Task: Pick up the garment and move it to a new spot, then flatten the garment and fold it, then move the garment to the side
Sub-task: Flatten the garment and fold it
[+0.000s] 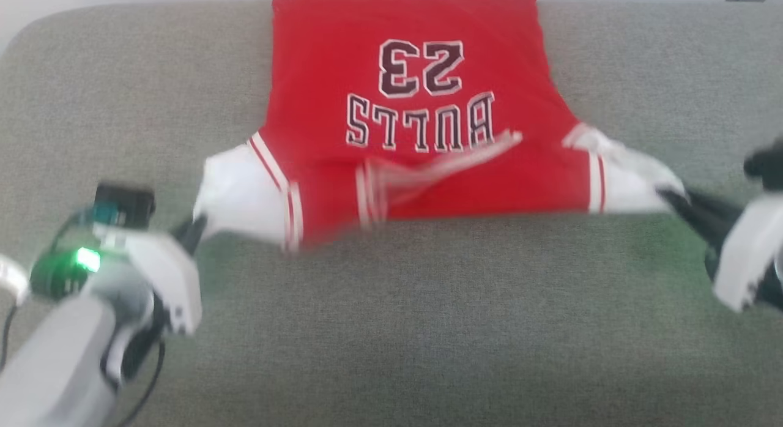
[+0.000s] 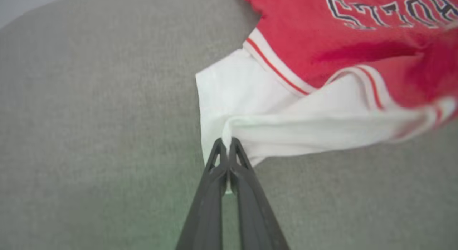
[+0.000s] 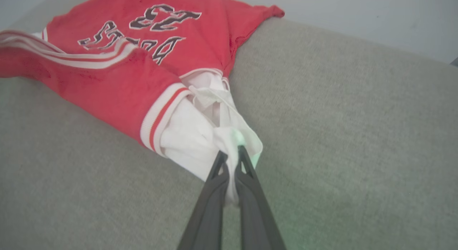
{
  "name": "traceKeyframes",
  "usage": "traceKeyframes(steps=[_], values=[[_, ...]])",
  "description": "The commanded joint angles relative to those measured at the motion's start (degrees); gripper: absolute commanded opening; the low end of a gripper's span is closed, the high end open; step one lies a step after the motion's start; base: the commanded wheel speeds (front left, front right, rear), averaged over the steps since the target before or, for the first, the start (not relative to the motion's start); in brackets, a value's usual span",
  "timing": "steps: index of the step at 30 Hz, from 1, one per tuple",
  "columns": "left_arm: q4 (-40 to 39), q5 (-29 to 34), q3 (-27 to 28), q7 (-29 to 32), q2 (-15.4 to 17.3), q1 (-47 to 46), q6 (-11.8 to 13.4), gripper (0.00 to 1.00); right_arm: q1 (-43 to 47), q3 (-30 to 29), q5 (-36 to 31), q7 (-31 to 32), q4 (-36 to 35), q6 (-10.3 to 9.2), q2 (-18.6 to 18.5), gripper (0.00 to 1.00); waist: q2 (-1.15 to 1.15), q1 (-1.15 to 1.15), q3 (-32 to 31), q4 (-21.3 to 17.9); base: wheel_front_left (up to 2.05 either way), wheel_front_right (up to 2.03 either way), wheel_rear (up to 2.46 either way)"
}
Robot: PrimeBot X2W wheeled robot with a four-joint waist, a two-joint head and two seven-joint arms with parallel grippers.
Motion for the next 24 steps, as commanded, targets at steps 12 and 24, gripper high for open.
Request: traceKeyframes(steps=[12,24], values=[[-19.8,-5.1,2.8,6.3,7.0,24.0,12.8,0.0,17.4,-1.6,5.9,5.6,-7.2,-0.08,-5.9,0.0,0.0,0.0,-1.2,-1.2,0.0,0.0,0.0],[-27.4,-7.6,3.7,8.9,7.9,32.4,19.0,0.0,26.7,-2.0,6.4,9.9,-7.9,-0.11,-6.0,0.0,0.0,0.0,-1.0,-1.0,0.0,0.0,0.0]])
